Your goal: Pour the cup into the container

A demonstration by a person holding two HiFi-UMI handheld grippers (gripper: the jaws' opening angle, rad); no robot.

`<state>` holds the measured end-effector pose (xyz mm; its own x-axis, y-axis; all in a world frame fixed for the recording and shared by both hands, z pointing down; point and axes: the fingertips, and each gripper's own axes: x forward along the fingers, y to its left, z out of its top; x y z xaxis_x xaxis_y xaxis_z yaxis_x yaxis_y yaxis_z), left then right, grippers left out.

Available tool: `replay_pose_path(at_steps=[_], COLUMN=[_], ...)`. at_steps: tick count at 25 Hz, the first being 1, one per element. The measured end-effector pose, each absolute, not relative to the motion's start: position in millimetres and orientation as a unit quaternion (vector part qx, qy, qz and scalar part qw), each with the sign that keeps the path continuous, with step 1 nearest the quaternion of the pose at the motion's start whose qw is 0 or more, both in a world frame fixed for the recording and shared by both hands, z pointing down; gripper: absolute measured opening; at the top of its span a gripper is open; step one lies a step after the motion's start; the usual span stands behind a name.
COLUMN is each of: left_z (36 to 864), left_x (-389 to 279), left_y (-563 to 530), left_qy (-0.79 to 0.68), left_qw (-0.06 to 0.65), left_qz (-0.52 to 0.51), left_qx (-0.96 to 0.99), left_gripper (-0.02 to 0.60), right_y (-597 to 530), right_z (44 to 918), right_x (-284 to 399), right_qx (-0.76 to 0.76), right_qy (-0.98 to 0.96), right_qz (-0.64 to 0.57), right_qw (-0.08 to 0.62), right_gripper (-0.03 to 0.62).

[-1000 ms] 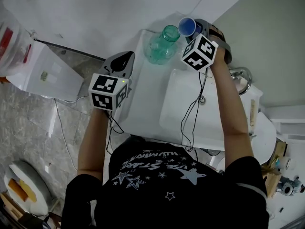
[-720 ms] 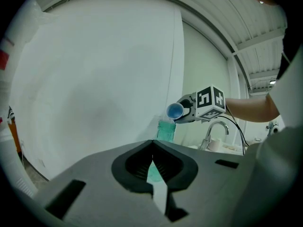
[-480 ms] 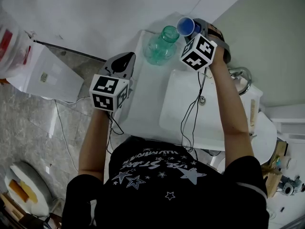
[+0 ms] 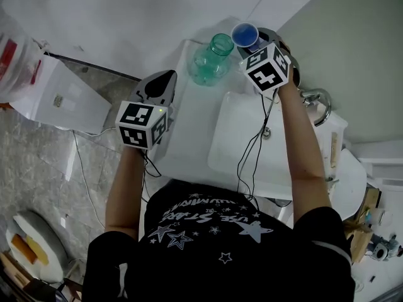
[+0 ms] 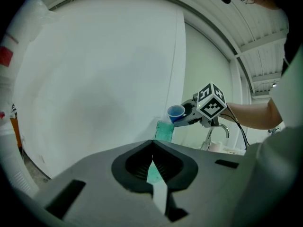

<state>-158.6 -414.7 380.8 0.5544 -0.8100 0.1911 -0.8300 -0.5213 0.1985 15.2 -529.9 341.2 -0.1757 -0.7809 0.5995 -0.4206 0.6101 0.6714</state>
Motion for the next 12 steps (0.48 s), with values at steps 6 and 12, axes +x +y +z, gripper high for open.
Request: replay_pose_path(at_steps=[6,12], left_z=[385,385], left_x=[-155,-147], left_y=[-402,-382], left_qy=[-0.483,-0.493], left_qw=[0.141,0.139], left_qz=[0.045,0.053], left_qx=[0.863,0.857], left_gripper=[0.009,0.009], right_y=[-517,-498], right_z=[338,330], right_x=[15,17], right_qx=[0.424,0.417], right_qy=[-0.803,-0.843], right_qz=[-0.094,-0.065], right_qw=[0.408,0.333], right_gripper=[0.252,0.253])
